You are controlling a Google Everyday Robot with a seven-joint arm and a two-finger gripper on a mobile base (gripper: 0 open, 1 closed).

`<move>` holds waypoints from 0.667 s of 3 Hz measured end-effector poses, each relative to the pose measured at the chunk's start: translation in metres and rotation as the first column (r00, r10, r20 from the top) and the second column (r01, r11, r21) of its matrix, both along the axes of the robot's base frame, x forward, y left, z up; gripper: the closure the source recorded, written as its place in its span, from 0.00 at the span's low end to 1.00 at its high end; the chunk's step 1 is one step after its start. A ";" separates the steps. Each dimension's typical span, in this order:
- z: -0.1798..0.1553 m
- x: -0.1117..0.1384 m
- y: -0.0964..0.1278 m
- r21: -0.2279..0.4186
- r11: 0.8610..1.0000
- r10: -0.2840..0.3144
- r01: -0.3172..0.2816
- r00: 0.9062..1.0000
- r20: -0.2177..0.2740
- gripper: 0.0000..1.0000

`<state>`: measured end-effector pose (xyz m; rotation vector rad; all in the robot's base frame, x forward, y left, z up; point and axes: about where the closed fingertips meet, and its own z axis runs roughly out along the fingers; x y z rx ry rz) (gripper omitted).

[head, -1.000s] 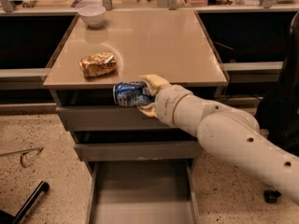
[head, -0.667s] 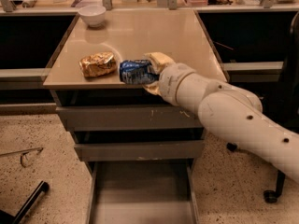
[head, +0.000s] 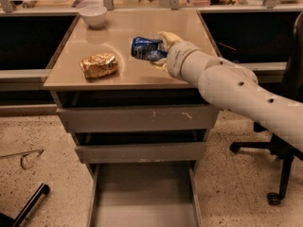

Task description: Pick pepsi can from bottom drawer and place on counter

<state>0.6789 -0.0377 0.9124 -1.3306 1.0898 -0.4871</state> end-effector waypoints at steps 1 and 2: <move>-0.027 0.038 -0.013 0.016 1.000 -0.021 0.022 0.996 -0.092 1.00; -0.045 0.060 -0.011 0.008 1.000 -0.014 0.016 0.977 -0.213 1.00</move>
Offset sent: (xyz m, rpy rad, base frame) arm 0.0879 -0.0083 -0.0670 -0.0068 0.3793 -0.0092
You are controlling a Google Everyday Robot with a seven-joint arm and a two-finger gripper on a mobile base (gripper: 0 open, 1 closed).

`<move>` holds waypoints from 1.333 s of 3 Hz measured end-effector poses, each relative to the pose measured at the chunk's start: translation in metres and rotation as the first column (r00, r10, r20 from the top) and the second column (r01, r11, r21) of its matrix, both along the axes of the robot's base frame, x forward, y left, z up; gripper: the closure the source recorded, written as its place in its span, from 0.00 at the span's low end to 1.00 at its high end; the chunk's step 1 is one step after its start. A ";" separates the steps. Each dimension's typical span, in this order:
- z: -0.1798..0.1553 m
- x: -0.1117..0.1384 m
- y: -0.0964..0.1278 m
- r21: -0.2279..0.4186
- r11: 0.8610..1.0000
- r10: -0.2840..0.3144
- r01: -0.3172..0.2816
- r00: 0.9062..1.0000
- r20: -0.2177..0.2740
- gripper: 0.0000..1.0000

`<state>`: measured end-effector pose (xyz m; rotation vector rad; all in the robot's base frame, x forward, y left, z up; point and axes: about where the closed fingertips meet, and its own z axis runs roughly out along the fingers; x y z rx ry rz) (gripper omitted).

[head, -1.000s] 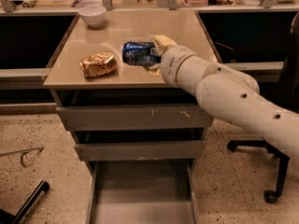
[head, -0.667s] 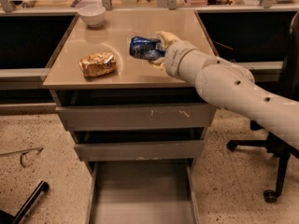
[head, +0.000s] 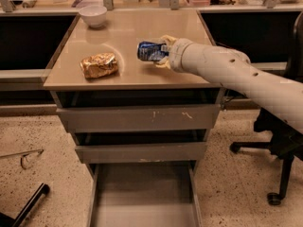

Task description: Pick pepsi can from bottom drawer and place on counter

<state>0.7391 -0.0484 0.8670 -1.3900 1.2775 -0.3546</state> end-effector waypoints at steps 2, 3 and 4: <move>0.006 0.004 0.001 -0.046 0.999 -0.022 0.014 0.983 -0.184 1.00; -0.004 0.001 -0.007 -0.032 0.999 -0.034 0.027 0.968 -0.248 1.00; -0.023 -0.003 -0.017 -0.015 0.999 -0.048 0.045 0.951 -0.306 1.00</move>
Offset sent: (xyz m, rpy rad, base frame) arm -0.0008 -0.0059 0.0225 -0.0728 0.2600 -0.0453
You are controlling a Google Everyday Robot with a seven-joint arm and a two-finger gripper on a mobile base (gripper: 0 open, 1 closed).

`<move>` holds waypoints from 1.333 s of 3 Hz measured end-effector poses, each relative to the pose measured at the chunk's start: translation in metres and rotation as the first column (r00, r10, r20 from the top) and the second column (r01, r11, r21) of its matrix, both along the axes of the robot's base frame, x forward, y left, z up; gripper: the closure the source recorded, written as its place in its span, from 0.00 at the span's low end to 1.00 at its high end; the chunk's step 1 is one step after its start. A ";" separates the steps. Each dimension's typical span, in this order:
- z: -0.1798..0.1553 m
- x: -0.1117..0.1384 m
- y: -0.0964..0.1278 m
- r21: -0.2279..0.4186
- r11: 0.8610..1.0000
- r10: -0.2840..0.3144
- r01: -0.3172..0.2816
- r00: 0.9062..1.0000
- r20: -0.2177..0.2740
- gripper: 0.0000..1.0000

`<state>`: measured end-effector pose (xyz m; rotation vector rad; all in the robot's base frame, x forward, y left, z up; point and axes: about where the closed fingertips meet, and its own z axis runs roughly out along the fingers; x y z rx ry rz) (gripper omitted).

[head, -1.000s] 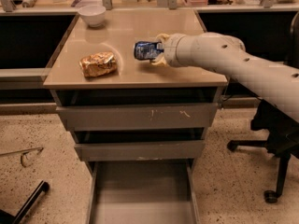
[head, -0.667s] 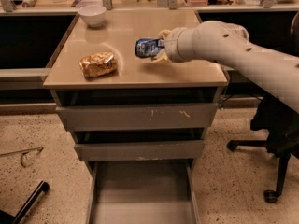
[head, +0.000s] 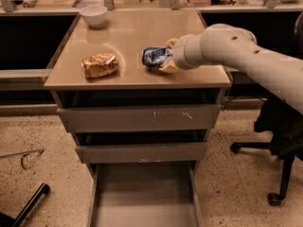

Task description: Pick pepsi can from bottom drawer and place on counter

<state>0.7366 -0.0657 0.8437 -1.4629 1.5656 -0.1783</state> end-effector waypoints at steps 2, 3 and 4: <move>-0.014 -0.004 -0.006 0.015 1.000 -0.007 0.008 0.999 -0.046 1.00; -0.014 -0.004 -0.006 0.015 1.000 -0.007 0.008 0.999 -0.046 0.81; -0.014 -0.004 -0.006 0.015 1.000 -0.007 0.008 0.999 -0.046 0.58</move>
Offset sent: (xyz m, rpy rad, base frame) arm -0.0065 -0.0143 -0.0411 0.0291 0.0988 -0.0076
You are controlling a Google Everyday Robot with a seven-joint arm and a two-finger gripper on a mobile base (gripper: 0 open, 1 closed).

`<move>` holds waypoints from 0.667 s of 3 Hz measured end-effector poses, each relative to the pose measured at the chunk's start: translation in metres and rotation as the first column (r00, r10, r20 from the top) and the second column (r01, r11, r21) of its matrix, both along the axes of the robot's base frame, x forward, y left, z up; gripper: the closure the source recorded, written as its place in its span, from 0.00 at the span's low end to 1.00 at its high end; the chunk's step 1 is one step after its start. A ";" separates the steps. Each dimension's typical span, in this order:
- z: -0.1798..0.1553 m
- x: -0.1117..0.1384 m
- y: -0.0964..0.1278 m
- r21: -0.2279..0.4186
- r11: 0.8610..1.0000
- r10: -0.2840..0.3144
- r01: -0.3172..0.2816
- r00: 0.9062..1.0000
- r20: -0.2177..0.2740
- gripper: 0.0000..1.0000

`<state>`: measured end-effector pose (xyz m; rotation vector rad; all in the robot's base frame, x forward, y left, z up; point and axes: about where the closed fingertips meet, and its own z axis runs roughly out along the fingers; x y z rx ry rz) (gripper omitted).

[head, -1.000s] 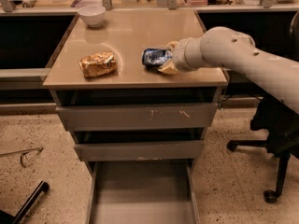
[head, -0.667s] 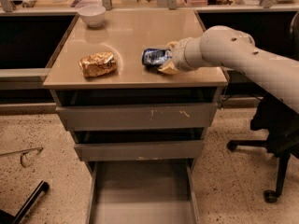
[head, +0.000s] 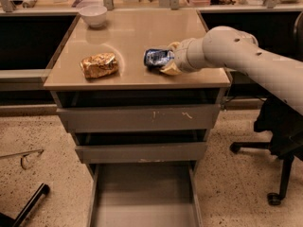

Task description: Pick pepsi can from bottom drawer and place on counter

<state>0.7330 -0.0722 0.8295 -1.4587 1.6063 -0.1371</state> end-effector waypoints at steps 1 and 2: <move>0.000 0.000 0.000 0.000 1.000 0.000 0.000 1.000 0.000 0.35; 0.000 0.000 0.000 0.000 1.000 0.000 0.000 1.000 0.000 0.12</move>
Offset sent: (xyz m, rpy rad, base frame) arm 0.0000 0.0000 0.0000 0.0000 0.0000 0.0000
